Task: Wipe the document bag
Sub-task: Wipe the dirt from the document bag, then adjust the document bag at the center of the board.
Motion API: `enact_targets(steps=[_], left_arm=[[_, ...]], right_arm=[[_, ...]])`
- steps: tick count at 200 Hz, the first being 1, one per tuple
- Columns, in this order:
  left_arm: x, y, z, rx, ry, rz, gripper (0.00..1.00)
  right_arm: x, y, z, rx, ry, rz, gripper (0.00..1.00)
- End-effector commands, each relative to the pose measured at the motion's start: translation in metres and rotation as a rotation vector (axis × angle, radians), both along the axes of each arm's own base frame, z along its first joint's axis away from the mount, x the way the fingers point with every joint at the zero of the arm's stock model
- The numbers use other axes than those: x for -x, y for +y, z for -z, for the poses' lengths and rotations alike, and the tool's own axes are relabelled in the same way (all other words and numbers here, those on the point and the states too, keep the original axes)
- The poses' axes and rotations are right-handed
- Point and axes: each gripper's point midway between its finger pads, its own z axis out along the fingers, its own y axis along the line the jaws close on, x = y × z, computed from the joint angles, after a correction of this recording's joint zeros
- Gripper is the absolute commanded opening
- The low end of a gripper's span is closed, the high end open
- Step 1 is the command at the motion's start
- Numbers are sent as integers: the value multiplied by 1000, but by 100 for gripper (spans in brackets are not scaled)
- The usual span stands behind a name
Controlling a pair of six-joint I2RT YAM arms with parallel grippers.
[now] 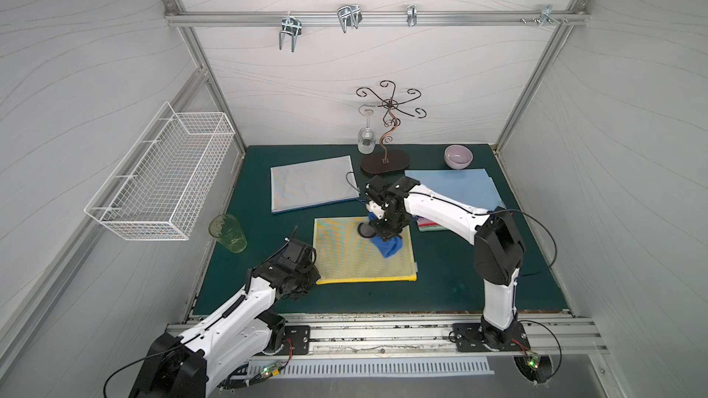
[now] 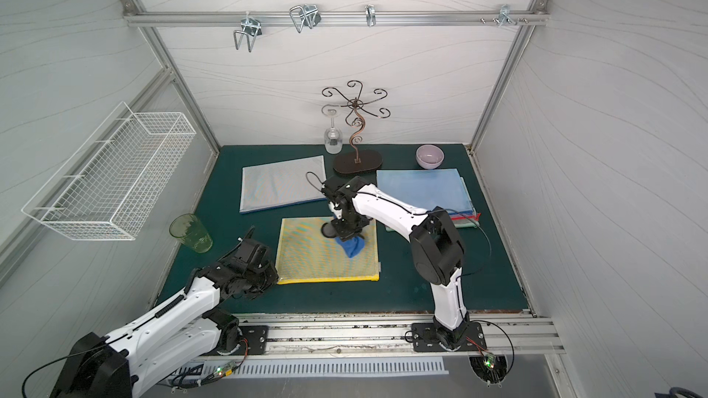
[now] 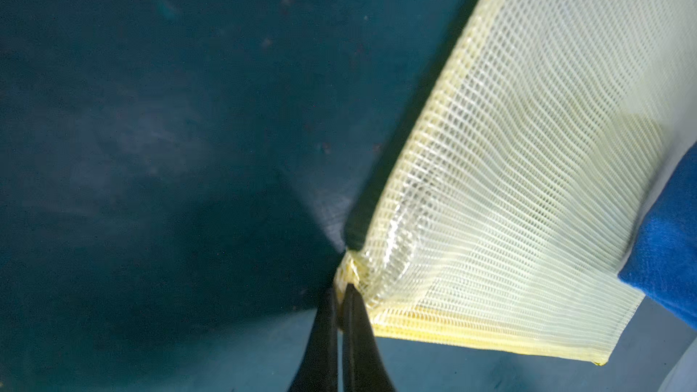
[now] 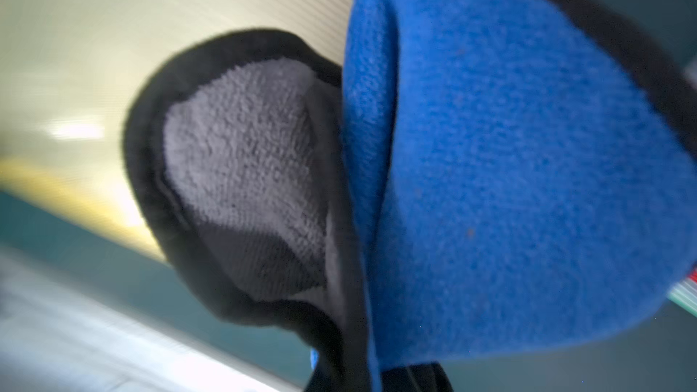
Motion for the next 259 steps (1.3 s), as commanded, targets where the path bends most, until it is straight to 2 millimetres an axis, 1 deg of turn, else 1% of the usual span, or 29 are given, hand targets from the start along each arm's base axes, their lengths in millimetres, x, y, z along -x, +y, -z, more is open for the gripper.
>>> enact_targets(steps=[1,12,23,30,38,50,64,77,90,97,116,133,141,155,169,176,178,194,200,208,227,245,259], left_arm=[[-13,-6,-13,22,-41,3,0],[-13,-5,-14,20,-43,1,0],[-13,-5,-14,19,-48,-2,0],[-13,-5,-15,21,-52,-5,0],[-14,-4,-16,23,-56,-9,0],[-14,-4,-19,24,-66,-16,0],[-15,-1,-22,19,-80,-26,0],[-16,0,-27,19,-103,-33,0],[-18,4,-33,11,-123,-42,0],[-19,5,-37,8,-133,-45,0],[-23,9,-51,-1,-161,-47,0],[-29,15,-71,-8,-199,-54,0],[-32,18,-83,-13,-223,-56,0],[-35,26,-105,-38,-261,-53,0],[-37,33,-131,-61,-303,-39,0],[-38,37,-149,-81,-330,-28,0],[-37,39,-151,-90,-330,-24,0],[-38,51,-197,-166,-395,1,0],[-36,56,-210,-204,-411,17,0],[-35,63,-234,-250,-448,35,0],[-31,80,-277,-376,-494,70,0],[-30,92,-310,-484,-512,123,0],[-33,98,-333,-556,-524,158,0]], right_arm=[[48,68,-10,-254,295,-64,0],[55,84,3,-273,361,-53,0],[57,87,19,-257,393,-28,0],[57,86,28,-250,407,-9,0],[52,75,40,-211,401,34,0],[45,47,52,-137,364,87,0],[36,-1,60,-19,294,144,0],[35,-47,59,75,250,188,0],[39,-86,50,151,198,217,0],[42,-105,45,190,173,227,0],[52,-144,34,277,131,259,0],[53,-166,24,334,72,280,0],[51,-173,21,348,46,296,0],[46,-175,14,327,17,325,0],[39,-168,7,262,4,351,0],[36,-163,4,221,7,364,0],[35,-162,3,210,8,369,0],[29,-150,-2,133,25,386,0],[28,-145,-2,117,36,383,0],[27,-139,-1,101,49,377,0],[24,-124,2,68,81,358,0],[21,-110,4,18,111,359,0],[21,-99,6,-15,142,362,0]])
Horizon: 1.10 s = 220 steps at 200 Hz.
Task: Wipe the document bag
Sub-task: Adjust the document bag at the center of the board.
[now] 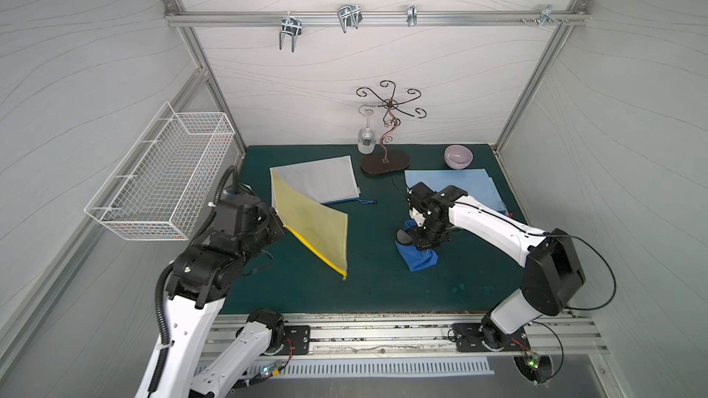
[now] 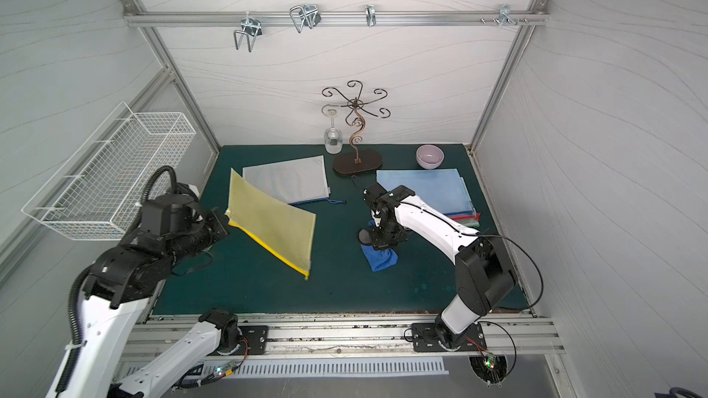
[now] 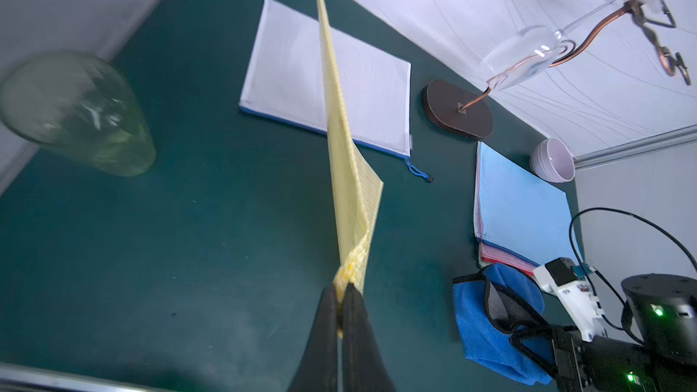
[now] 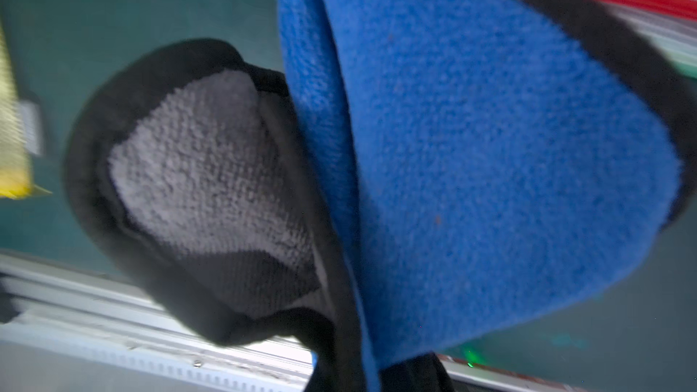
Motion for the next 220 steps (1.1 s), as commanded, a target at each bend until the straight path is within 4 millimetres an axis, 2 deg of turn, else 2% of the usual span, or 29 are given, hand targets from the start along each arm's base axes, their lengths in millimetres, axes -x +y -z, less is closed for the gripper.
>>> enact_targets(steps=[1,23,31,44,66,76,90,106,122,139,161,179,193,220], left_arm=[[10,27,-19,-262,63,26,0],[1,31,-45,-361,68,62,0],[-4,30,-46,-386,88,88,0],[-16,18,-37,-378,125,140,0],[-36,-35,-10,-355,136,292,0],[-43,-67,10,-344,162,371,0],[-50,-119,40,-242,188,481,0],[-52,-176,75,-148,216,602,0],[-48,-223,114,-93,285,710,0],[-45,-268,142,-23,306,809,0],[-44,-304,168,45,346,860,0],[-46,-325,176,84,352,892,0],[-49,-337,182,104,364,906,0],[-52,-347,198,121,393,906,0]], right_arm=[[-1,26,2,-98,51,13,0],[-1,32,10,-111,75,17,0],[-2,31,12,-107,71,21,0],[-3,22,14,-92,64,33,0],[-8,-3,16,-76,51,96,0],[-10,-16,16,-75,49,132,0],[-14,-31,16,-73,41,165,0],[-16,-44,15,-59,31,190,0],[-18,-53,13,-51,19,212,0],[-18,-58,10,-48,-1,222,0],[-17,-60,9,-45,-9,225,0],[-16,-61,9,-44,-9,227,0],[-16,-61,9,-43,-9,227,0],[-14,-62,9,-43,-9,224,0]])
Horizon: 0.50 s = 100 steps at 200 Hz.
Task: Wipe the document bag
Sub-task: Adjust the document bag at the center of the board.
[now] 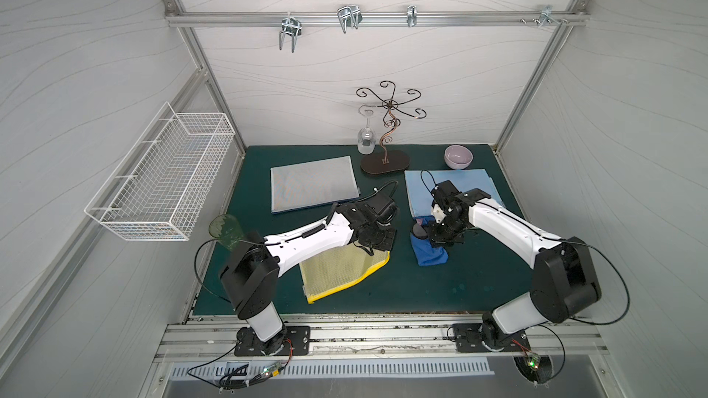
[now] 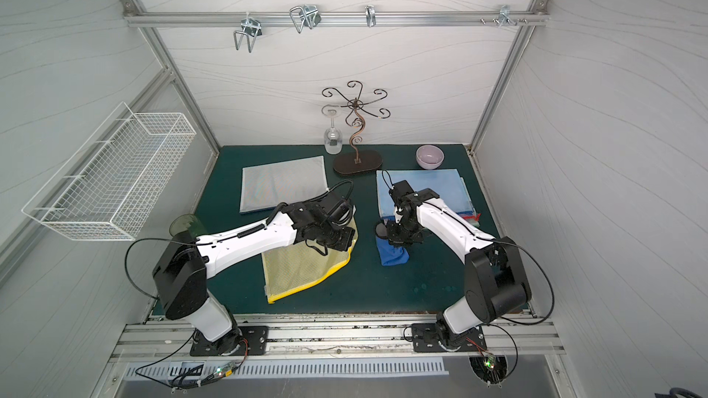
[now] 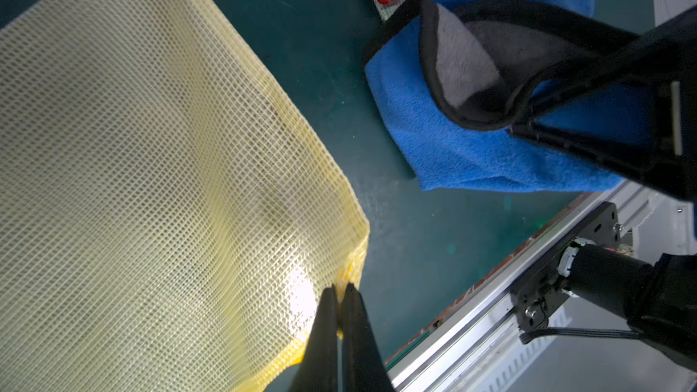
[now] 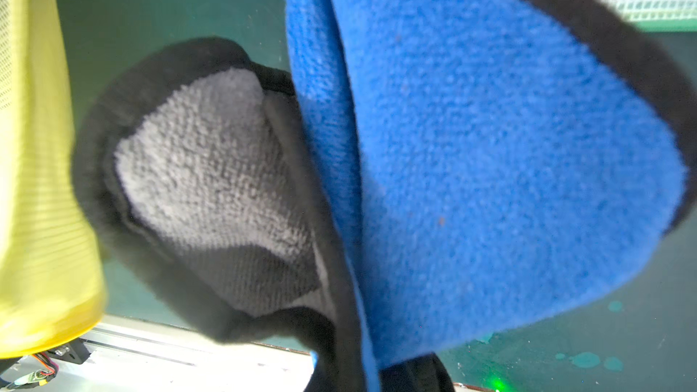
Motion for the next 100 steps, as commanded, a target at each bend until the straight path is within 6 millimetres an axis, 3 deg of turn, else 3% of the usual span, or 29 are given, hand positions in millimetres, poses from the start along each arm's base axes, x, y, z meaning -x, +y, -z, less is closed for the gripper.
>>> enact_targets(steps=[1,31,47,59,73,100], left_arm=[[-13,-32,-17,123,-22,8,0],[-9,-36,-5,118,12,26,0],[-7,-36,-2,124,24,33,23],[-6,-35,-2,127,22,32,33],[-5,-33,-4,126,16,26,40],[-7,-16,-13,101,-16,-26,44]], right_arm=[[4,-6,-5,9,-9,-8,0],[3,-12,-10,35,-36,-6,0],[0,-15,-16,49,-61,-3,0],[-3,-16,-21,52,-83,-1,0],[-6,-15,-25,45,-101,3,0],[-13,-9,-36,19,-121,1,0]])
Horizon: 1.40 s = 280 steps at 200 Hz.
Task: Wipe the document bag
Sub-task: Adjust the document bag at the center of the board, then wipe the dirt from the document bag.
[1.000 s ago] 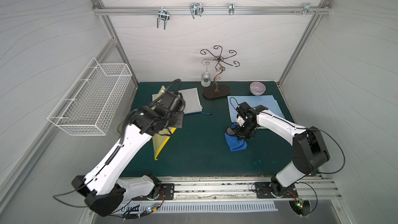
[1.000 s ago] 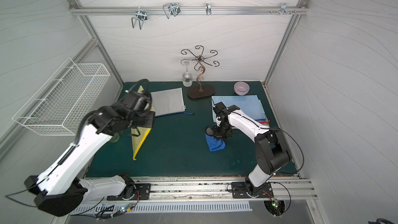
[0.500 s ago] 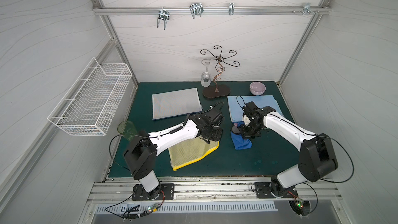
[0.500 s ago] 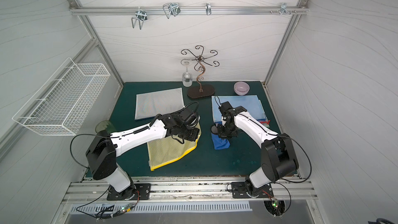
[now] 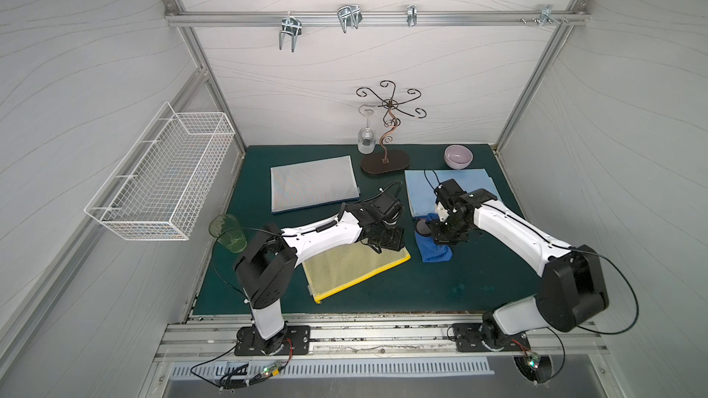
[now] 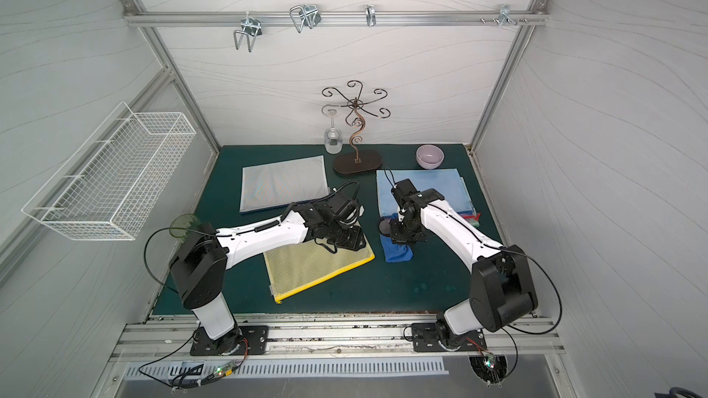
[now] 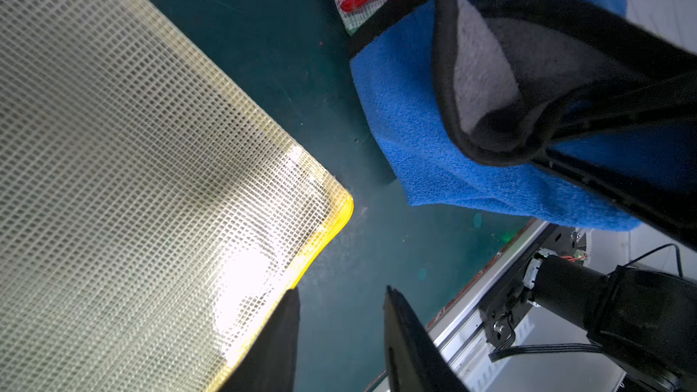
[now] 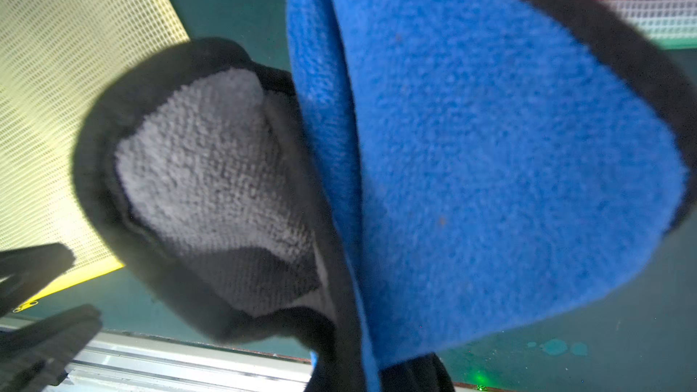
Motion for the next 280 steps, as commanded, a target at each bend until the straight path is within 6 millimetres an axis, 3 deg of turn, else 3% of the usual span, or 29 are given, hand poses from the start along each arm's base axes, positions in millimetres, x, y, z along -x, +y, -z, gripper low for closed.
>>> enact_targets(steps=[1,25,58,74,101,124,152,195,230,247,259,268,280], left_arm=[[-6,6,-24,29,-62,-37,44],[-13,52,-25,-15,-48,-205,34],[-3,133,-4,-9,50,-477,0],[10,168,15,-17,100,-586,0],[30,200,40,-18,164,-700,0],[46,217,60,-53,211,-763,0],[70,237,84,-106,297,-834,0],[92,252,107,-154,355,-885,0],[105,260,113,-177,371,-903,0],[109,262,114,-180,378,-912,0],[111,264,114,-188,380,-914,0],[111,265,113,-189,376,-916,0],[111,266,112,-192,367,-918,0]], right_arm=[[-8,2,-19,-16,-47,-7,0],[-19,19,-32,-64,-86,-32,0],[-28,66,-48,-103,-126,-142,0],[-32,95,-52,-144,-132,-196,0],[-34,146,-48,-215,-89,-288,0],[-31,198,-39,-326,-41,-388,0],[-23,246,-18,-404,52,-469,0],[16,319,1,-536,146,-655,0],[37,368,17,-644,206,-703,0],[41,382,32,-643,238,-711,0],[32,383,48,-592,223,-687,0],[18,374,63,-521,194,-653,0],[-13,347,80,-395,155,-570,0]])
